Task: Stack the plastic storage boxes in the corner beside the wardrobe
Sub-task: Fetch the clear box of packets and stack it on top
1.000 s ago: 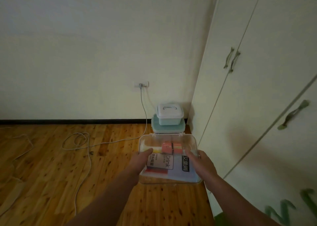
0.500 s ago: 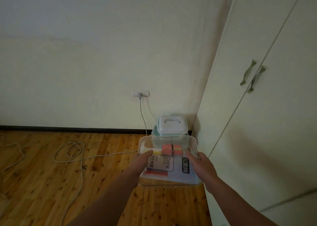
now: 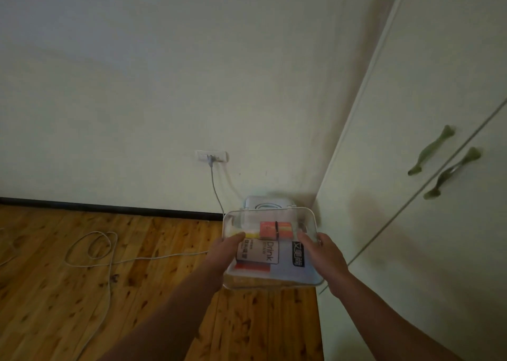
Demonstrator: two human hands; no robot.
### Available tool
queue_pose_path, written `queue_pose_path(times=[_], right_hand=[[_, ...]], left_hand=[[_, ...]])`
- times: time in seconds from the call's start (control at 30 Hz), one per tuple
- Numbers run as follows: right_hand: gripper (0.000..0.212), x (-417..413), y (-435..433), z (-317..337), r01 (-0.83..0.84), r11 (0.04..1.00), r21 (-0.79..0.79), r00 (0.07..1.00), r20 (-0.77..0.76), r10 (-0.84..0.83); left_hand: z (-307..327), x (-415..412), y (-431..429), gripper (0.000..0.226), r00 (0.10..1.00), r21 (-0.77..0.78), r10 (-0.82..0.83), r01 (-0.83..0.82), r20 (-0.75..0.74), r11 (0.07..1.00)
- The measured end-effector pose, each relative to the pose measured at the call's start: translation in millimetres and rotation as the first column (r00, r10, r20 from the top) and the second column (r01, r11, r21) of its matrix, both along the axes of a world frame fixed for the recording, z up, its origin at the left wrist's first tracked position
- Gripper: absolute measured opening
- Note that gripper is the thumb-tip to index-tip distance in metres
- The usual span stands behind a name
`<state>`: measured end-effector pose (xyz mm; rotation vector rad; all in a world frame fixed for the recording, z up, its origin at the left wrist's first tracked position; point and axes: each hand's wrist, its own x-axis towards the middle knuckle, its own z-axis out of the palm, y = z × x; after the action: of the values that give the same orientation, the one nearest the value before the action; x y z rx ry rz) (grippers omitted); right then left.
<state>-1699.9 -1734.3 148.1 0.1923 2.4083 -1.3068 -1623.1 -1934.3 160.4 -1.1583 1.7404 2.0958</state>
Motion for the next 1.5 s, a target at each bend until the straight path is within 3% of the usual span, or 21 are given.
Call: queue_pose_path(times=[0.23,0.5,0.73,0.9,1.17,1.5], right_hand=[[0.056,-78.7,-18.6,-13.0,0.035,0.999,0.0,0.999,0.026,-0.035],[0.04,-167.1,-55.0,-20.8,0.11,0.994,0.021,0.993,0.046,-0.111],[0.054,-244.9,-92.8,-36.5,0.136,0.988,0.077,0.987,0.075,-0.142],[0.057,-280.2,-101.6,-59.6,0.167,0.983,0.071,0.974,0.144,-0.176],[0.039,-329.7,-110.4,-114.1,0.154,0.986,0.064,0.967,0.195,-0.164],[0.041,-369.2,-104.1,-204.9,0.117,0.993,0.029,0.953,0.276,-0.121]], left_hand=[[-16.0,-85.9,-22.9,0.038,1.0,-0.037,-0.014,0.015,0.027,0.999],[-34.4,-186.4,-62.8,0.039,0.997,0.013,-0.073,0.072,0.014,0.997],[-56.9,-272.1,-105.8,0.051,0.987,0.005,-0.153,0.153,0.053,0.988],[-76.0,-307.1,-116.6,0.042,0.983,-0.004,-0.142,0.143,0.119,0.99],[-120.3,-348.2,-121.5,0.03,0.987,0.04,-0.025,0.019,0.16,0.999],[-212.1,-377.9,-114.8,0.042,0.98,0.077,-0.042,0.027,0.195,0.997]])
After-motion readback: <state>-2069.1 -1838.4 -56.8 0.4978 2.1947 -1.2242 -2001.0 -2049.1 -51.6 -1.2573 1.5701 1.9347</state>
